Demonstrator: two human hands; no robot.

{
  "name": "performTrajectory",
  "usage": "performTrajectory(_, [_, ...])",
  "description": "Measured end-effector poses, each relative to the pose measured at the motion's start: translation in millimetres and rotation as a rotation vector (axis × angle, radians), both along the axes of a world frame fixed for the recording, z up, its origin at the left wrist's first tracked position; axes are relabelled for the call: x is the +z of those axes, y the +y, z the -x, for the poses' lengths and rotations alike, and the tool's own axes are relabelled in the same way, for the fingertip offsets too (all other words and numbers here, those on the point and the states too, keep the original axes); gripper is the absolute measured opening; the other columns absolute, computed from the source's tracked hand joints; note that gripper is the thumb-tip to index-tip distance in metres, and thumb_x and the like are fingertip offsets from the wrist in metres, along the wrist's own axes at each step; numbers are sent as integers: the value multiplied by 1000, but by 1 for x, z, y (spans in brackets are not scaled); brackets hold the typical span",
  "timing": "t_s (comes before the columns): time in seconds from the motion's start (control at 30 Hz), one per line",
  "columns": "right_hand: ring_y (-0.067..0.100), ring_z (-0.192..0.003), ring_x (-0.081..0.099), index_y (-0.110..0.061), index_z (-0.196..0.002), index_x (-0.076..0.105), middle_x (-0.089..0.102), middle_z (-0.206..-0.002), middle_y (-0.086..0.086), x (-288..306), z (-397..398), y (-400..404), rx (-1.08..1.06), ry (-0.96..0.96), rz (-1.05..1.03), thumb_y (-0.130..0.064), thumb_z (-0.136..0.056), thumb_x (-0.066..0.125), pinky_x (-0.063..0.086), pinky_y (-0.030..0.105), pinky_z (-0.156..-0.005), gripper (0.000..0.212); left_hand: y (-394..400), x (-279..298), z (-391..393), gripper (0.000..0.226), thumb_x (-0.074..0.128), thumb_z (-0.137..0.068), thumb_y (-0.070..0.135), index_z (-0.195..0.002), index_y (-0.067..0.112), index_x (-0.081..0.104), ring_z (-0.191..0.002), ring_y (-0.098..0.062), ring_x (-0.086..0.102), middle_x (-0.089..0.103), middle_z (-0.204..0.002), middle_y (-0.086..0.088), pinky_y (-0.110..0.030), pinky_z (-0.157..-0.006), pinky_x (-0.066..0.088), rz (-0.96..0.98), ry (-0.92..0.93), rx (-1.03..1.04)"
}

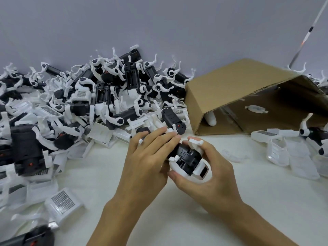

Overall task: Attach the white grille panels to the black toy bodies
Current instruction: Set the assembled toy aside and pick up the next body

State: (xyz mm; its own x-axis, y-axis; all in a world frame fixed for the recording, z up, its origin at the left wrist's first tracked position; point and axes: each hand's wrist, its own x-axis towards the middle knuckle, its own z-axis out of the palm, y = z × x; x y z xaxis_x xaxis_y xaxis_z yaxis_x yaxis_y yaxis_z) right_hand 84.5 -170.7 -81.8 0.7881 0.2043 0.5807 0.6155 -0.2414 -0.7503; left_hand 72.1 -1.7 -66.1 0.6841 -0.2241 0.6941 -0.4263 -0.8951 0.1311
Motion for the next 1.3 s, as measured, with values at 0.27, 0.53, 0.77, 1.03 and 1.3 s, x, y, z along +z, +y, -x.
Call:
performTrajectory(0.27, [12, -79, 66, -31, -90, 66, 69, -89, -4, 2, -6, -4, -99, 170, -171, -60, -63, 72, 53, 18, -64, 40, -5, -4, 0, 48, 82, -75, 0, -120, 7, 71, -124, -20, 62, 70, -125, -1, -48, -106, 42, 65, -121, -65])
performTrajectory(0.53, [34, -72, 74, -11, -109, 67, 76, -80, 16, 4, -18, -11, -3, 476, -513, -79, -79, 33, 49, 37, -79, 82, -19, -3, 7, 34, 70, -90, 30, -120, 28, 54, -99, -7, 67, 66, -107, 24, -26, -82, 53, 656, -77, -104])
performTrajectory(0.77, [16, -114, 62, -49, -121, 67, 59, -120, -14, -1, 1, -1, 96, 89, -76, -62, -90, 58, 51, 18, -84, 35, -17, 10, 5, 19, 48, -106, 23, -114, 29, 63, -94, -39, 73, 74, -104, -18, -55, -83, 60, 1376, 272, -289])
performTrajectory(1.03, [21, -127, 52, -26, -139, 58, 44, -144, 2, 2, 9, -1, 126, -273, 49, -55, -90, 67, 48, 27, -97, 58, -22, 13, 7, 36, 70, -85, 40, -108, 12, 73, -101, -27, 70, 72, -106, -20, -44, -88, 57, 1532, 559, -408])
performTrajectory(1.3, [20, -136, 41, -17, -128, 44, 35, -143, 7, 4, 10, 2, -46, -520, -4, -60, -68, 85, 42, 29, -105, 84, -36, 11, 11, 31, 61, -90, 27, -117, 18, 73, -83, -23, 71, 74, -103, -13, -29, -67, 58, 1798, 718, -477])
